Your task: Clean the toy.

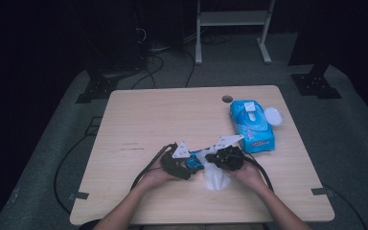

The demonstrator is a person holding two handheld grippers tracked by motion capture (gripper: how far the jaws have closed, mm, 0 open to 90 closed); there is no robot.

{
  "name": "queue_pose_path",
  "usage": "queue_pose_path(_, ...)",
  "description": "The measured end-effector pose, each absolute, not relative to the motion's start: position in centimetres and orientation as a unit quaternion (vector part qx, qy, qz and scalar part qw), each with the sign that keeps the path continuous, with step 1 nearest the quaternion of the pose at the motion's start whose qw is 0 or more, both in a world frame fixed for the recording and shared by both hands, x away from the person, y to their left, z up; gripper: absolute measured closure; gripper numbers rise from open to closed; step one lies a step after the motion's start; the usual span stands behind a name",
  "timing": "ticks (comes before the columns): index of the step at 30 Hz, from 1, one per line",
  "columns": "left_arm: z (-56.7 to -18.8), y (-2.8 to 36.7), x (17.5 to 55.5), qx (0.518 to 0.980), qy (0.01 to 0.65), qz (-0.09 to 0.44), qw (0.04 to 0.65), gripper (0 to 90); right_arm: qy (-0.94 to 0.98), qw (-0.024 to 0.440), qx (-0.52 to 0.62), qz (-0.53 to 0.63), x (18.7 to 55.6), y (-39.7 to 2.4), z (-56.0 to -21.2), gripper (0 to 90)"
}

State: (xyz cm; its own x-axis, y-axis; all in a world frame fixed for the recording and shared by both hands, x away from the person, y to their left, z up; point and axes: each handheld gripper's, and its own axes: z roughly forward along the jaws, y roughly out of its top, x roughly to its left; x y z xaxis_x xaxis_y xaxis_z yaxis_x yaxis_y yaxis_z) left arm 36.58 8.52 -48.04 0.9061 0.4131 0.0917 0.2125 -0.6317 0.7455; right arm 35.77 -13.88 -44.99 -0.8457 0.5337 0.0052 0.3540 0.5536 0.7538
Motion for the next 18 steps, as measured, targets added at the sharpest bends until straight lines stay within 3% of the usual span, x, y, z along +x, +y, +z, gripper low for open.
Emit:
queue_pose_path(8,-48.0,8.5,36.6,0.894,0.174,0.129,0.391,25.2,0.888,0.100,0.227,0.388,36.4,-8.8,-45.6,87.4)
queue_pose_path(18,-48.0,8.5,36.6,0.894,0.173,0.131,0.392,25.2,0.864,0.119,0.295,0.390,38.5,-10.2,-45.2,87.5)
